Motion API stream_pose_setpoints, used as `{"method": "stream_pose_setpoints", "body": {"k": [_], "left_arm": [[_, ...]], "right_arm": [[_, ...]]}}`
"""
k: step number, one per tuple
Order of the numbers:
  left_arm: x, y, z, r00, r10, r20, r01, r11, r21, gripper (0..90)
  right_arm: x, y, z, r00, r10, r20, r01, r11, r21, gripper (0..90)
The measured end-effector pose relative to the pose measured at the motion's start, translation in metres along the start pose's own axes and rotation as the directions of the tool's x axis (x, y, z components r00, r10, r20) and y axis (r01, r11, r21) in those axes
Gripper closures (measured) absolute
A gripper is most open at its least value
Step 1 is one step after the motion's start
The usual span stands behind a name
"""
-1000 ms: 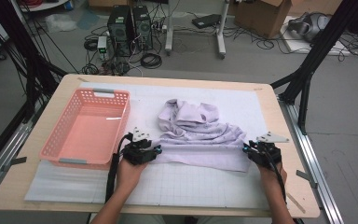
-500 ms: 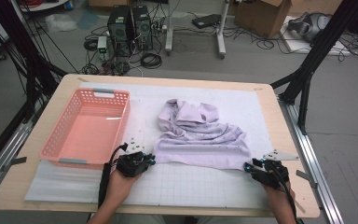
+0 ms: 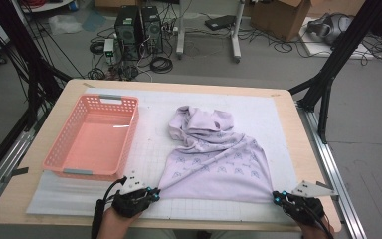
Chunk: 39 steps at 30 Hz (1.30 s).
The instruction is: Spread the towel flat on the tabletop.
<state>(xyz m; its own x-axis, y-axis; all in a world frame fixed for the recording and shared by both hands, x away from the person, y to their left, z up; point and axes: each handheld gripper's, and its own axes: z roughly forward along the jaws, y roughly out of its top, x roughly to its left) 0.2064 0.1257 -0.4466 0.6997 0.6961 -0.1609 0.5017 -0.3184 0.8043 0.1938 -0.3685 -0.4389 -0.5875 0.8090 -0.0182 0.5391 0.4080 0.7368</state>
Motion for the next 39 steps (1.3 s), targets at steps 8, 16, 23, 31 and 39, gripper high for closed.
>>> {"method": "stream_pose_setpoints", "body": {"k": [8,16,23,31,39], "left_arm": [[-0.012,-0.009,-0.005,0.9963,0.029,0.081,-0.028,0.9993,-0.024,64.2],[0.016,0.037,0.037,1.0000,0.005,0.003,-0.004,0.9975,-0.070,46.4],[0.027,0.046,0.066,0.9991,0.000,-0.041,0.001,0.9998,0.020,61.2],[0.015,0.030,0.036,0.9995,0.009,0.029,-0.011,0.9984,0.055,86.1],[0.002,0.004,-0.002,0.9940,0.000,0.109,-0.005,0.9989,0.046,86.1]], "right_arm": [[0.010,-0.016,-0.019,0.9980,0.033,-0.054,-0.036,0.999,-0.040,77.9],[-0.005,0.026,0.020,0.9943,0.084,0.066,-0.079,0.994,-0.074,52.4],[-0.021,0.035,0.052,0.9881,0.139,0.065,-0.138,0.990,-0.024,63.4],[-0.017,0.022,0.027,0.9948,0.096,-0.033,-0.096,0.995,0.017,85.3],[0.004,-0.004,-0.015,0.9912,0.063,-0.116,-0.062,0.998,0.020,85.0]]}}
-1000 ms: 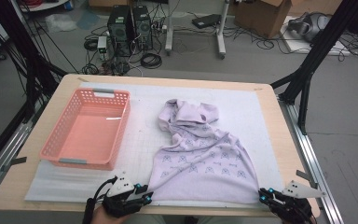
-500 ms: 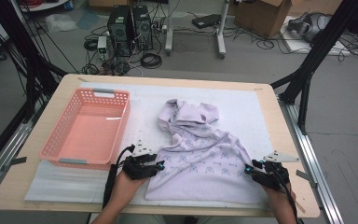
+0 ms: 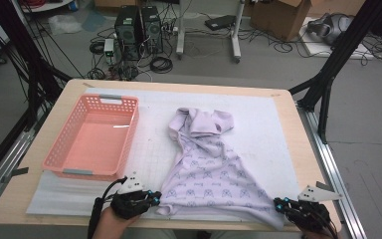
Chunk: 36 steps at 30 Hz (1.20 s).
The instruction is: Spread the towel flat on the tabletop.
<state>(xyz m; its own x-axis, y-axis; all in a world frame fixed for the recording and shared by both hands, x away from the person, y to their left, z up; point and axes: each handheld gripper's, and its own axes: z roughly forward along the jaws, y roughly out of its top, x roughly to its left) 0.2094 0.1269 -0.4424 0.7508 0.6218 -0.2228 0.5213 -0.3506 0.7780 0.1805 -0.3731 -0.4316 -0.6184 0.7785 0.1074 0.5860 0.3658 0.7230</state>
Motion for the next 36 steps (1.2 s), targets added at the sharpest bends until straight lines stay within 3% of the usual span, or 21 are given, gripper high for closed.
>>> {"method": "stream_pose_setpoints", "body": {"k": [2,4,5,9,13,15,19,20,22,23,24,28,31,36], "left_arm": [[-0.001,0.001,0.001,0.9999,0.010,0.000,-0.010,0.9999,0.000,82.7],[0.002,0.009,0.005,0.9999,-0.008,-0.014,0.008,0.9994,-0.033,65.3],[0.004,0.014,0.007,0.9997,-0.013,-0.018,0.012,0.9983,-0.058,58.7],[0.018,0.044,0.021,0.9973,-0.023,-0.070,0.014,0.9902,-0.139,48.1],[0.036,0.071,0.051,0.9920,-0.059,-0.112,0.045,0.9910,-0.126,46.0],[0.041,0.078,0.064,0.9890,-0.073,-0.129,0.058,0.9920,-0.112,46.0],[0.046,0.086,0.088,0.9814,-0.042,-0.188,0.034,0.9984,-0.045,49.6],[0.046,0.086,0.093,0.9771,-0.036,-0.210,0.031,0.9991,-0.028,52.4],[0.047,0.085,0.099,0.9729,-0.013,-0.231,0.016,0.9998,0.012,65.6],[0.045,0.083,0.099,0.9657,0.013,-0.259,-0.010,0.9998,0.015,76.1],[0.045,0.082,0.097,0.9627,0.015,-0.270,-0.013,0.9999,0.008,83.2],[0.046,0.071,0.080,0.9565,0.002,-0.292,0.003,0.9999,0.016,85.2],[0.046,0.059,0.066,0.9574,-0.033,-0.287,0.035,0.9994,0.002,85.3],[0.042,0.044,0.045,0.9577,-0.037,-0.285,0.034,0.9993,-0.016,85.2]], "right_arm": [[0.002,0.000,-0.002,0.9994,-0.015,-0.032,0.015,1.000,-0.010,81.0],[0.001,0.004,0.000,0.9994,-0.012,-0.031,0.012,1.000,-0.028,66.3],[-0.001,0.009,0.001,0.9996,0.005,-0.027,-0.007,0.998,-0.056,63.5],[-0.016,0.030,0.011,0.9986,0.039,0.035,-0.035,0.992,-0.121,62.6],[-0.030,0.055,0.038,0.9955,0.037,0.087,-0.027,0.993,-0.115,62.9],[-0.034,0.062,0.049,0.9951,0.037,0.091,-0.026,0.993,-0.119,62.9],[-0.035,0.071,0.068,0.9953,0.036,0.090,-0.025,0.993,-0.119,62.9],[-0.036,0.072,0.072,0.9956,0.035,0.087,-0.025,0.993,-0.118,62.8],[-0.036,0.073,0.078,0.9961,0.039,0.079,-0.029,0.993,-0.118,62.5],[-0.036,0.074,0.082,0.9964,0.038,0.076,-0.029,0.993,-0.118,62.4],[-0.036,0.075,0.085,0.9965,0.040,0.074,-0.032,0.993,-0.113,62.1],[-0.037,0.082,0.094,0.9961,0.033,0.081,-0.025,0.995,-0.098,61.7],[-0.041,0.089,0.103,0.9937,0.035,0.107,-0.028,0.998,-0.058,61.4],[-0.031,0.103,0.124,0.9991,-0.003,0.042,0.005,0.999,-0.035,57.5]]}}
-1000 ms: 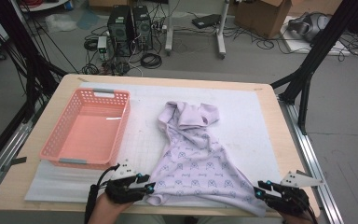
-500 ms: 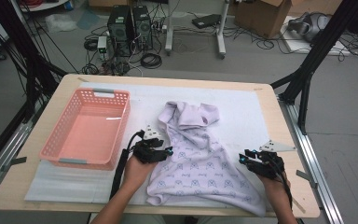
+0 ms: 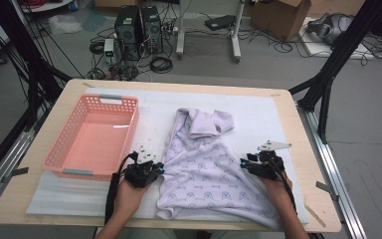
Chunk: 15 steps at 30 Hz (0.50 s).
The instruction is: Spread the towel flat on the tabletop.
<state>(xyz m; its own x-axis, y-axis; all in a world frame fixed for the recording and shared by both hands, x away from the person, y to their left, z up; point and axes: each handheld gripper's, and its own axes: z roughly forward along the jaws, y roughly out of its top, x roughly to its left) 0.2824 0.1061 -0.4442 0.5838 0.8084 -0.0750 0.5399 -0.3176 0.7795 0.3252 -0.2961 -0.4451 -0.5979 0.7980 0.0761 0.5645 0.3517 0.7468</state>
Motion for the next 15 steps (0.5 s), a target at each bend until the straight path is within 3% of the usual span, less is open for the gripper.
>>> {"method": "stream_pose_setpoints", "body": {"k": [4,6,7,8,9,10,13,14,15], "left_arm": [[0.002,-0.002,-0.001,0.9999,-0.014,0.002,0.014,0.9999,-0.011,85.1],[0.002,-0.004,-0.001,0.9999,-0.011,0.005,0.011,0.9999,-0.008,85.0],[0.002,-0.005,0.000,0.9998,-0.015,0.010,0.015,0.9998,-0.011,85.0],[0.003,-0.005,0.000,0.9997,-0.022,0.010,0.023,0.9996,-0.016,85.0],[0.003,-0.006,0.000,0.9996,-0.026,0.012,0.026,0.9996,-0.014,84.9],[0.004,-0.006,0.000,0.9996,-0.026,0.012,0.026,0.9996,-0.015,84.9],[0.004,-0.006,0.000,0.9996,-0.023,0.017,0.024,0.9995,-0.019,84.9],[0.004,-0.007,-0.001,0.9995,-0.026,0.019,0.027,0.9994,-0.022,84.8],[0.004,-0.007,-0.001,0.9995,-0.026,0.019,0.026,0.9993,-0.025,84.8]], "right_arm": [[0.019,0.017,0.016,0.9990,-0.028,-0.035,0.028,1.000,0.009,54.2],[0.030,0.023,0.026,0.9966,-0.072,-0.040,0.073,0.997,0.040,57.1],[0.034,0.024,0.029,0.9957,-0.084,-0.040,0.086,0.995,0.047,62.1],[0.039,0.025,0.030,0.9932,-0.109,-0.041,0.111,0.993,0.050,72.8],[0.039,0.025,0.030,0.9910,-0.111,-0.075,0.115,0.992,0.052,83.5],[0.040,0.025,0.029,0.9905,-0.107,-0.087,0.112,0.992,0.057,85.2],[0.041,0.025,0.026,0.9876,-0.140,-0.070,0.145,0.987,0.065,87.5],[0.041,0.025,0.025,0.9869,-0.152,-0.053,0.156,0.985,0.072,87.6],[0.040,0.024,0.022,0.9850,-0.172,-0.004,0.172,0.982,0.078,87.7]]}}
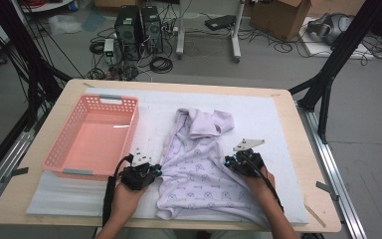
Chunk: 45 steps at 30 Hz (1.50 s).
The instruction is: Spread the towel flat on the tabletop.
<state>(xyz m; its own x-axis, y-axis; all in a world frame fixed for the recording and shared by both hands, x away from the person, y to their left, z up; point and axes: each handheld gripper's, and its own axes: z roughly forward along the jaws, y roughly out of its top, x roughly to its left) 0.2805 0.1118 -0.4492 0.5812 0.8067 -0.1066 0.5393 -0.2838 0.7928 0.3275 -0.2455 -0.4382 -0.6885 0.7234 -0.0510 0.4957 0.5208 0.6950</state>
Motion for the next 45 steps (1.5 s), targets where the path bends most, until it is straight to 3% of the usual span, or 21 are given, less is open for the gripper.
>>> {"method": "stream_pose_setpoints", "body": {"k": [5,9,12,15,16,18,19,21,22,25,28,30,33,34,36,38,42,44,45], "left_arm": [[0.000,0.000,0.000,0.9999,-0.005,0.010,0.005,1.0000,-0.007,84.8],[-0.002,0.000,0.001,0.9997,-0.007,0.025,0.007,1.0000,-0.006,84.8],[-0.002,-0.001,0.001,0.9990,-0.008,0.045,0.008,1.0000,-0.002,84.9],[-0.007,0.000,0.000,0.9972,-0.003,0.075,0.003,1.0000,0.000,84.9],[-0.009,0.001,-0.001,0.9964,0.000,0.085,0.000,1.0000,-0.002,84.8],[-0.011,0.003,0.001,0.9929,0.017,0.118,-0.017,0.9999,0.000,83.8],[-0.011,0.005,0.002,0.9901,0.018,0.139,-0.017,0.9998,-0.011,80.3],[-0.012,0.013,0.007,0.9875,0.028,0.155,-0.023,0.9992,-0.033,61.1],[-0.012,0.017,0.009,0.9874,0.033,0.155,-0.027,0.9989,-0.039,58.0],[-0.013,0.039,0.023,0.9929,0.048,0.109,-0.042,0.9974,-0.059,49.9],[-0.011,0.060,0.040,0.9972,0.056,0.049,-0.055,0.9979,-0.036,46.0],[-0.011,0.069,0.053,0.9970,0.076,0.009,-0.076,0.9968,-0.023,45.5],[-0.006,0.075,0.070,0.9980,0.055,-0.030,-0.055,0.9984,0.017,46.9],[-0.002,0.075,0.076,0.9979,0.039,-0.052,-0.038,0.9987,0.035,49.9],[0.003,0.073,0.079,0.9965,0.004,-0.084,0.002,0.9982,0.060,68.3],[0.006,0.072,0.077,0.9941,0.018,-0.107,-0.011,0.9975,0.069,85.2],[0.006,0.069,0.064,0.9905,0.022,-0.136,-0.012,0.9968,0.079,86.7],[0.006,0.063,0.056,0.9901,0.027,-0.137,-0.014,0.9954,0.095,86.9],[0.007,0.059,0.052,0.9906,0.025,-0.135,-0.012,0.9952,0.098,87.0]], "right_arm": [[-0.022,-0.015,-0.020,0.9956,0.056,0.076,-0.054,0.998,-0.024,87.9],[-0.038,-0.032,-0.039,0.9860,0.067,0.152,-0.070,0.997,0.011,87.8],[-0.050,-0.049,-0.055,0.9784,0.111,0.174,-0.115,0.993,0.013,87.8],[-0.055,-0.062,-0.069,0.9738,0.107,0.201,-0.116,0.993,0.033,87.8],[-0.055,-0.064,-0.072,0.9741,0.106,0.200,-0.117,0.992,0.042,87.7],[-0.057,-0.068,-0.075,0.9822,0.127,0.139,-0.138,0.988,0.073,85.9],[-0.057,-0.068,-0.076,0.9862,0.125,0.109,-0.132,0.989,0.064,82.3],[-0.059,-0.065,-0.079,0.9840,0.154,0.089,-0.155,0.988,0.004,67.0],[-0.061,-0.062,-0.080,0.9805,0.180,0.080,-0.177,0.983,-0.044,62.5],[-0.067,-0.053,-0.079,0.9640,0.260,0.056,-0.250,0.958,-0.137,60.8],[-0.069,-0.047,-0.070,0.9593,0.276,0.061,-0.264,0.951,-0.160,59.6],[-0.068,-0.044,-0.064,0.9615,0.268,0.059,-0.257,0.955,-0.151,58.5],[-0.068,-0.041,-0.054,0.9674,0.247,0.054,-0.240,0.963,-0.122,57.0],[-0.068,-0.041,-0.052,0.9669,0.249,0.055,-0.241,0.963,-0.119,56.1],[-0.070,-0.039,-0.045,0.9653,0.255,0.056,-0.248,0.963,-0.106,54.1],[-0.072,-0.036,-0.036,0.9641,0.258,0.062,-0.253,0.964,-0.088,53.6],[-0.075,-0.025,-0.017,0.9612,0.273,0.040,-0.269,0.960,-0.083,55.1],[-0.072,-0.017,-0.005,0.9704,0.241,0.018,-0.240,0.970,-0.050,60.4],[-0.068,-0.014,-0.001,0.9748,0.222,0.014,-0.222,0.974,-0.048,68.3]]}}
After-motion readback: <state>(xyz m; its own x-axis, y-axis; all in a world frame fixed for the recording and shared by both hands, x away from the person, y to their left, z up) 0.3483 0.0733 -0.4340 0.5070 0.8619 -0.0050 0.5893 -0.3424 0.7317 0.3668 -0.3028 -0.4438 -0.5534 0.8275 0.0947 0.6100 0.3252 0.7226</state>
